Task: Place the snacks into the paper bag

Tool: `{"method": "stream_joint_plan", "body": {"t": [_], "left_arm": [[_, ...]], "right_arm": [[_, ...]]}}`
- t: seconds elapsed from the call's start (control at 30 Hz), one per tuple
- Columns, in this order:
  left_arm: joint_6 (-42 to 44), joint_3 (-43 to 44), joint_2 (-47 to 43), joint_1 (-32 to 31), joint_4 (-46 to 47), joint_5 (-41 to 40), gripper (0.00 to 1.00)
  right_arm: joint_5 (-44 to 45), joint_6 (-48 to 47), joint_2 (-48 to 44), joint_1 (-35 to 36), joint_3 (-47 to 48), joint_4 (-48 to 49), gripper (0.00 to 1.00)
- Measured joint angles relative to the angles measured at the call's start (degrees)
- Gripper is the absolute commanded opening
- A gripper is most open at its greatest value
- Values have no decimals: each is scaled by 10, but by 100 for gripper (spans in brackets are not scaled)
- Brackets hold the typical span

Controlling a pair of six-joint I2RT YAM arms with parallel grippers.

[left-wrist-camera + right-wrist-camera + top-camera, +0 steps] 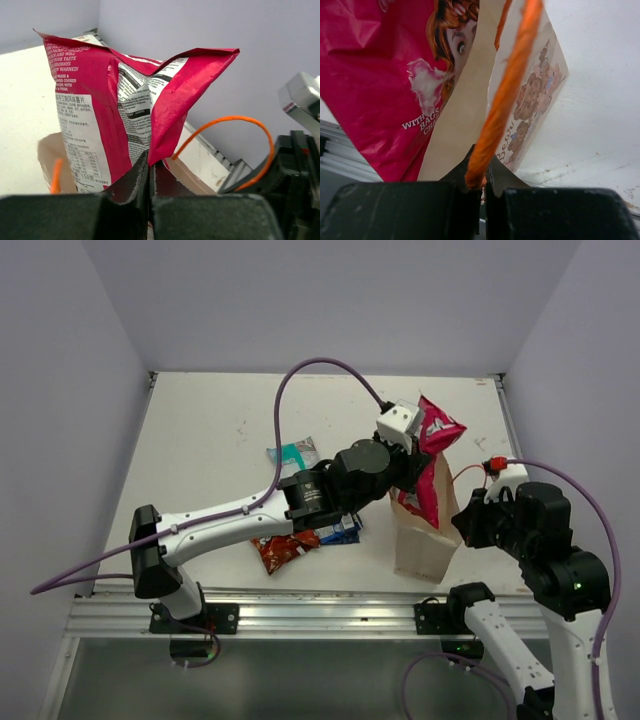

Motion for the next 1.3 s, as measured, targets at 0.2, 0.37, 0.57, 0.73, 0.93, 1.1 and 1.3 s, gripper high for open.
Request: {"method": "stream_joint_plan", "body": {"t": [0.2, 0.37, 0.57, 0.73, 0.93, 1.1, 1.3], "left_arm": [[-1, 6, -1, -2, -10, -32, 79], [-2, 83, -1, -26, -49, -34, 80], [-14, 110, -56, -78, -92, -70, 79], [-139, -29, -205, -71, -230, -248, 77], [-325, -210, -228, 138, -427, -275, 89], [-394, -362, -139, 160, -457, -197, 90], [-427, -455, -91, 167, -422, -131, 90]], "right_arm": [[0, 0, -4, 12, 2, 0, 0], [0, 0, -4, 19, 2, 0, 0], [0, 0, -4, 19, 2, -2, 0], [1, 0, -4, 19, 2, -3, 0], [2, 0, -4, 19, 2, -3, 0], [2, 0, -3, 19, 4, -5, 0], [2, 0, -2, 19, 11, -14, 0]]}}
